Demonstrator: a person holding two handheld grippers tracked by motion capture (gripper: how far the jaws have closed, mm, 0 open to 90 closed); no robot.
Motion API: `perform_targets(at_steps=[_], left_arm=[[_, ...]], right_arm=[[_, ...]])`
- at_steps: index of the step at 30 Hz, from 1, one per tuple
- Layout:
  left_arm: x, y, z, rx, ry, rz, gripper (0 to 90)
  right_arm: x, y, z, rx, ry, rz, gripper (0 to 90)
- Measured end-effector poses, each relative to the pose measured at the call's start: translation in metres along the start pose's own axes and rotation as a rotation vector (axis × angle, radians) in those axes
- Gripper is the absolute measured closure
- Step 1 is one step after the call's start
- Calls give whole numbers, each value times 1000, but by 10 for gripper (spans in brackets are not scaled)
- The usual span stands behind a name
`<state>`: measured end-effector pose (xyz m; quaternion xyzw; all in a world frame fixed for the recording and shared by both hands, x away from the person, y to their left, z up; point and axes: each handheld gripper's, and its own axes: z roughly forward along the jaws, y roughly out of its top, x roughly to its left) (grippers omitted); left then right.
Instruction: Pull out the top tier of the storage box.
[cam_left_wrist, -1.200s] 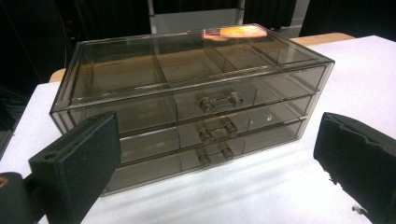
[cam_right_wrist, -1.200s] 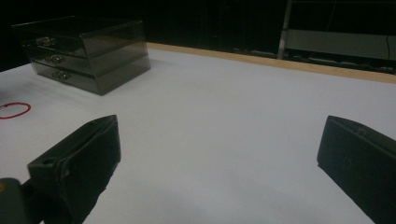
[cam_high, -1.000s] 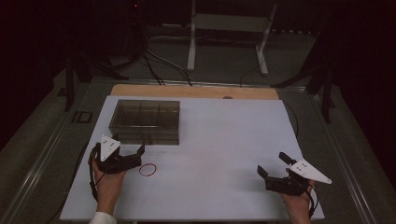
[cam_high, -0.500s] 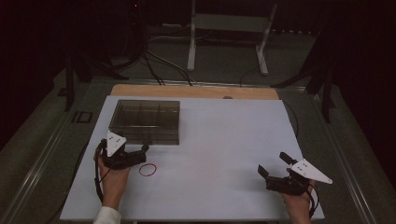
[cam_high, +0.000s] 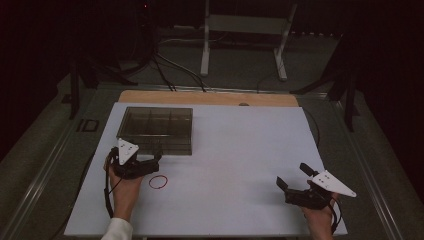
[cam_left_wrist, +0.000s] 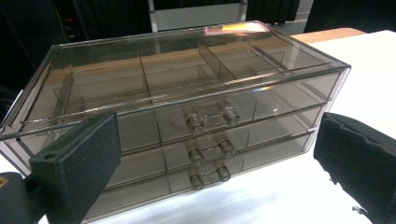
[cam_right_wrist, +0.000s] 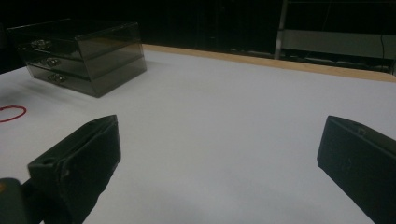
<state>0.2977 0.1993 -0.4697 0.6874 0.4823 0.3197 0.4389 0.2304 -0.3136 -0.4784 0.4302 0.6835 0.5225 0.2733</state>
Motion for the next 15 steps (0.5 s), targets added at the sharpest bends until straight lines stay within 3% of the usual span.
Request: perform_targets(at_steps=[15], left_arm=[[2, -2, 8, 17, 18, 0, 23]], right_arm=[[0, 0, 0, -1, 1, 0, 0]])
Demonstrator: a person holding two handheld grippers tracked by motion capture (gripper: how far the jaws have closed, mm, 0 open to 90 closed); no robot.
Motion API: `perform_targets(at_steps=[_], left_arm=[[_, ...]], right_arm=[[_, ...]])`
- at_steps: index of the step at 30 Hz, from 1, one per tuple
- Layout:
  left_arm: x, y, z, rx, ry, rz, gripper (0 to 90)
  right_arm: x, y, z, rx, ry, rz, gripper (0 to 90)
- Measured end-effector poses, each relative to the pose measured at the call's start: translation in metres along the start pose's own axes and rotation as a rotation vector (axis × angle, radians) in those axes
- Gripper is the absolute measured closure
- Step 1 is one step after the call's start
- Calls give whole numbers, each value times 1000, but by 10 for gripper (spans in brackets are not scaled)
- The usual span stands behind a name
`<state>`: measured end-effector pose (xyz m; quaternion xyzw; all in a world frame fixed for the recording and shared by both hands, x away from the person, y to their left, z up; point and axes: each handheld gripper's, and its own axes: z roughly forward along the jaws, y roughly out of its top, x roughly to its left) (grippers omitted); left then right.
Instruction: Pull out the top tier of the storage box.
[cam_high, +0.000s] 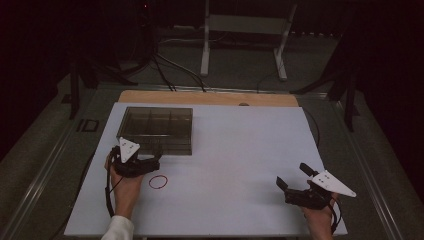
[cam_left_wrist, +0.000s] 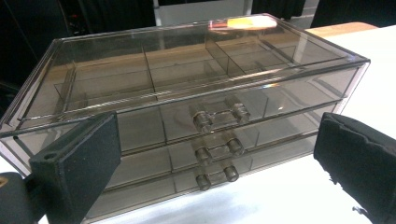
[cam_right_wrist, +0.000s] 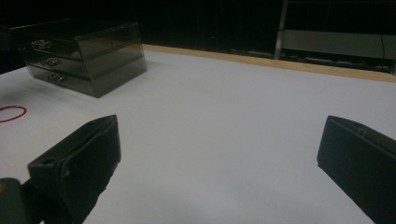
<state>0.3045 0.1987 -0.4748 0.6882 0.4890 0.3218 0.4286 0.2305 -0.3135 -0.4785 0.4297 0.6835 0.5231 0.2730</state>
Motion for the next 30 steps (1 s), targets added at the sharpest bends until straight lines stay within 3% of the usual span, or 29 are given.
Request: perform_targets(at_steps=[30], left_arm=[[-5, -2, 20, 33, -3, 4, 23]], right_arm=[[-1, 0, 0, -4, 0, 7, 0]])
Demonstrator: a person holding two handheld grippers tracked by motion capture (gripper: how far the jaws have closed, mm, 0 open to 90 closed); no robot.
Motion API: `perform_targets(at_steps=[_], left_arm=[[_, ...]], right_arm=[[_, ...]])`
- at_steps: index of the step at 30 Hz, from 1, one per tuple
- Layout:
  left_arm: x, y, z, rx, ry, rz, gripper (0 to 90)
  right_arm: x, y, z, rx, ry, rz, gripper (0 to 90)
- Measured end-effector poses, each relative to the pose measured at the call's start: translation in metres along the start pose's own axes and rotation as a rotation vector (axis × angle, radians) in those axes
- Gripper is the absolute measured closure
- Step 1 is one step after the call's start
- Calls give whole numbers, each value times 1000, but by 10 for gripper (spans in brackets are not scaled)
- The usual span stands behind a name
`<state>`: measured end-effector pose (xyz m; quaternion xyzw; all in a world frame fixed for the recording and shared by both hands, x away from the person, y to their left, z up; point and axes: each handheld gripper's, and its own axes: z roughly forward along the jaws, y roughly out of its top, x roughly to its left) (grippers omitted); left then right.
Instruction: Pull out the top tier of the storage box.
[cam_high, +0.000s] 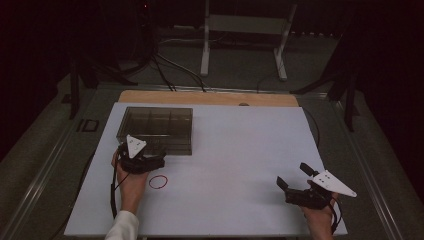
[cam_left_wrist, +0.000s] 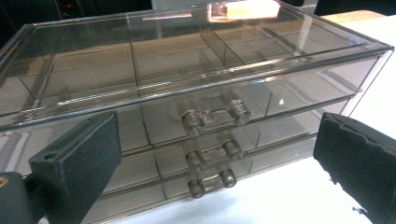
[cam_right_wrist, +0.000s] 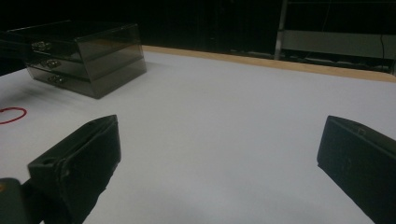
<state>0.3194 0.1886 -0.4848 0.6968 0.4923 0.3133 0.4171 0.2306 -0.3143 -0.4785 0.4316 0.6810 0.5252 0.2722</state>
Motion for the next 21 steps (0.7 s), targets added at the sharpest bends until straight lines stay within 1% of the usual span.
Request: perform_targets(at_steps=[3, 13, 14, 16, 21], left_arm=[[0, 1, 0, -5, -1, -5, 23], [0, 1, 1, -6, 13, 1, 23], [1, 1, 1, -6, 20, -1, 23], [3, 1, 1, -10, 22, -15, 23], [6, 1, 1, 0, 35, -18, 23]], right_arm=[[0, 0, 0, 0, 1, -1, 0], [0, 0, 0, 1, 2, -2, 0], [0, 0, 0, 2, 2, -2, 0], [0, 0, 0, -1, 3, -5, 0], [0, 0, 0, 1, 2, -3, 0]])
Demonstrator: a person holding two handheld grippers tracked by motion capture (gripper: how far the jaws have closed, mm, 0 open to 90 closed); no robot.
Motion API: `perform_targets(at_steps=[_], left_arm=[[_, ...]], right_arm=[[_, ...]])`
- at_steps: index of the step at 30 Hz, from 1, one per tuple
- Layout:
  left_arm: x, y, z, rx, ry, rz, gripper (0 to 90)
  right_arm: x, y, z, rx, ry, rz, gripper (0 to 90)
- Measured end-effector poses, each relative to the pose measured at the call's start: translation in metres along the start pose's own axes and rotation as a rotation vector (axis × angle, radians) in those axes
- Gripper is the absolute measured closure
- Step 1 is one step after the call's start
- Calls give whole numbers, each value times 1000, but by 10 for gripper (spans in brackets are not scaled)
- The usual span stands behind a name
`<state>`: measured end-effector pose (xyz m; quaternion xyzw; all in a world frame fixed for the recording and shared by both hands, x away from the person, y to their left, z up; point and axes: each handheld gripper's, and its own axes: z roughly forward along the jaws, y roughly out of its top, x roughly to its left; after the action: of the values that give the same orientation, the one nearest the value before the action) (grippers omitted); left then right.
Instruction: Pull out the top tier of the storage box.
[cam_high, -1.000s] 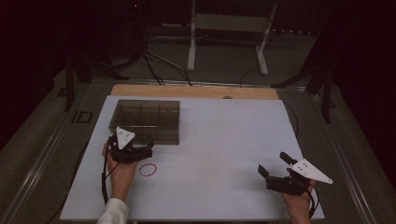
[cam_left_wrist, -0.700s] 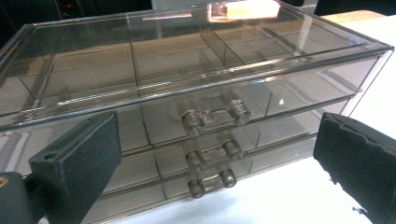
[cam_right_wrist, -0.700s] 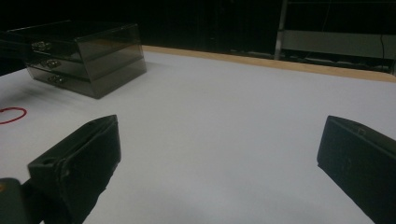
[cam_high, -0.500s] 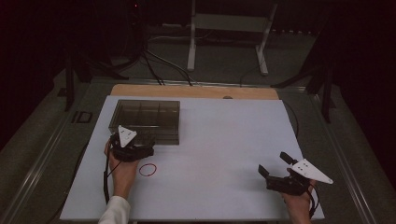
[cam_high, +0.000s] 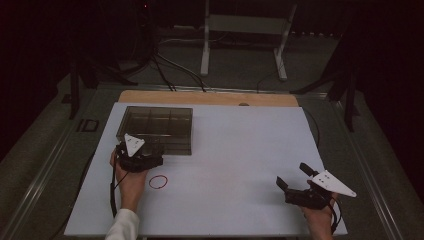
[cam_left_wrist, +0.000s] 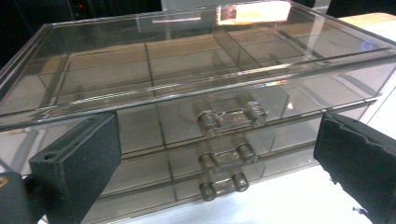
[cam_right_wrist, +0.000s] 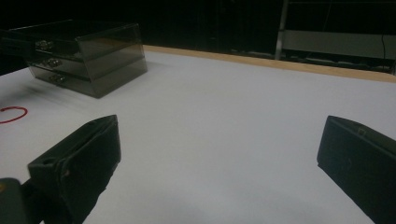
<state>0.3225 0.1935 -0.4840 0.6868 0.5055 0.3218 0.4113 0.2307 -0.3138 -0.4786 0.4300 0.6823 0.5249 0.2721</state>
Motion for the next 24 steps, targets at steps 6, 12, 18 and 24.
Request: perform_targets(at_steps=[6, 12, 18, 24], left_arm=[[-4, 1, 0, -2, 18, -22, 24], [-10, 2, 0, 5, 35, -11, 28], [-14, 4, -2, 9, 47, -22, 55], [-22, 4, -1, 14, 103, -21, 93]], right_arm=[[0, 0, 0, 0, -1, 0, 0], [0, 0, 0, 0, -1, 2, 0], [0, 0, 0, 1, -2, 1, 0], [0, 0, 0, 1, -2, 1, 0]])
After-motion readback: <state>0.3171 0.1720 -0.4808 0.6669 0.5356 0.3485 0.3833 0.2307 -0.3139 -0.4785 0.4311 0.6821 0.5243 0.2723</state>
